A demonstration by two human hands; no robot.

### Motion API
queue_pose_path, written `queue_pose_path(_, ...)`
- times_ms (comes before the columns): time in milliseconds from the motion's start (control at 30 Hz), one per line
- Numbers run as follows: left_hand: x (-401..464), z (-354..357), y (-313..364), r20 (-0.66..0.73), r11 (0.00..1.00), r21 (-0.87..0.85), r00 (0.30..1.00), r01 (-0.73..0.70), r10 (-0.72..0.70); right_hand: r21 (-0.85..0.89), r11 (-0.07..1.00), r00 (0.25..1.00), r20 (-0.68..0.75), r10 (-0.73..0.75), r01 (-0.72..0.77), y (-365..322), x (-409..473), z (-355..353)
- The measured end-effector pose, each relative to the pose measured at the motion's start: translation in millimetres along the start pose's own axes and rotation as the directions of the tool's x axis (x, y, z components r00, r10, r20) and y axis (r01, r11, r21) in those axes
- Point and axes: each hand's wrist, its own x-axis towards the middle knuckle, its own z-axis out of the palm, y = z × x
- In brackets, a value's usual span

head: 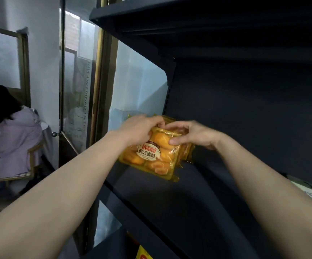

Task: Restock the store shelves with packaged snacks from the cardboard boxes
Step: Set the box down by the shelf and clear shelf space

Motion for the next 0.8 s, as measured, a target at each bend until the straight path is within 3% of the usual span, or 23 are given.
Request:
queue_pose_path(133, -15.8, 28.7, -9.1, -0.310, 1.000, -0.025, 0.951, 0.020, -0.026, 0.141, 0.989, 0.969, -0.236, 0.074, -0.041, 20.7, -0.4, 10.1)
queue_pose_path(200, -29.6, 40.4, -17.9, -0.343, 0.995, -0.042, 0.934, 0.090, -0.099, 0.166, 0.985, 0.937, -0.334, 0.102, -0.048, 29.6, 2.6, 14.1)
queue_pose_path(300, -42.6, 56.1, -27.8, -0.143, 0.976, 0.042, 0.968, 0.214, -0.207, -0.133, 0.981, 0.887, -0.457, 0.064, -0.140, 37.8, 8.3, 20.8)
queue_pose_path(367, -45.3, 64.7, -28.5, 0.012, 0.963, 0.125, 0.970, 0.239, -0.243, -0.414, 0.890, 0.873, -0.486, -0.038, -0.192, 41.4, 12.1, 26.7)
queue_pose_path(433, -45.9, 73.0, -27.4, 0.095, 0.956, 0.165, 0.961, 0.242, -0.259, -0.564, 0.804, 0.873, -0.470, -0.127, -0.187, 43.6, 13.8, 32.6)
queue_pose_path(667, -38.3, 81.5, -15.9, 0.107, 0.959, 0.175, 0.964, 0.221, -0.242, -0.794, 0.538, 0.867, -0.451, -0.212, -0.281, 44.1, 14.7, 39.0)
queue_pose_path(800, -45.1, 74.2, -15.2, 0.057, 0.958, 0.176, 0.969, 0.226, -0.239, -0.850, 0.420, 0.825, -0.466, -0.318, -0.318, 35.0, 8.3, 40.0)
